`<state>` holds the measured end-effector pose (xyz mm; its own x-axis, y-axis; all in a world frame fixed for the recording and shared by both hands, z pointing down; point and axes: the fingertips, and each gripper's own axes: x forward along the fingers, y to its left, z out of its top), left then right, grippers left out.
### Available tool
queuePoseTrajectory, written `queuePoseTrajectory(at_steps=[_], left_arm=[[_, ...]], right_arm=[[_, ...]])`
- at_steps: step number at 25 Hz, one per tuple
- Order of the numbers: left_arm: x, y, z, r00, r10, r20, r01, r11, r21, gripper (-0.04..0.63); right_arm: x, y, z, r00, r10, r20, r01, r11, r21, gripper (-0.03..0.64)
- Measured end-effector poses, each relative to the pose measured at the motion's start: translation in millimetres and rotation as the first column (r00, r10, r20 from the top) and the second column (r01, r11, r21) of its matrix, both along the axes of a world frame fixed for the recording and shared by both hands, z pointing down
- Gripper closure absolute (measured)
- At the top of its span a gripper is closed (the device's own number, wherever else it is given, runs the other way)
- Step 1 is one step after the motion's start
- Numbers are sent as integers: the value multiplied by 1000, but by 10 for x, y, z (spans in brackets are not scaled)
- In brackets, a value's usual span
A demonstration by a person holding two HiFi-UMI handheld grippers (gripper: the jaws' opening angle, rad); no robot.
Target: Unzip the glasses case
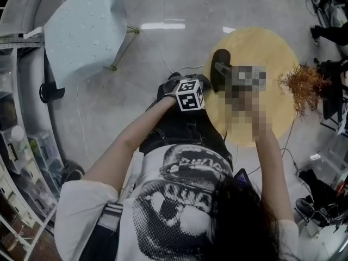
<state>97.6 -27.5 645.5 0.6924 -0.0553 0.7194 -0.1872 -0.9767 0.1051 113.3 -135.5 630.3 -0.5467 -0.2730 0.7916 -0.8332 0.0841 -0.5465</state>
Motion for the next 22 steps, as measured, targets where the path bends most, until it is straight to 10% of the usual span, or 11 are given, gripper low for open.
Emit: queuePoseTrajectory(at_steps=[14, 22], left_arm=[[159, 84, -119, 981, -189, -42, 190, 982, 18, 580], [228, 79, -84, 918, -375, -128, 373, 927, -41, 581]], right_arm=[[198, -45, -33, 950, 310, 24, -310, 951, -7, 347], [240, -43, -9, 932, 359, 49, -358, 933, -20, 348]])
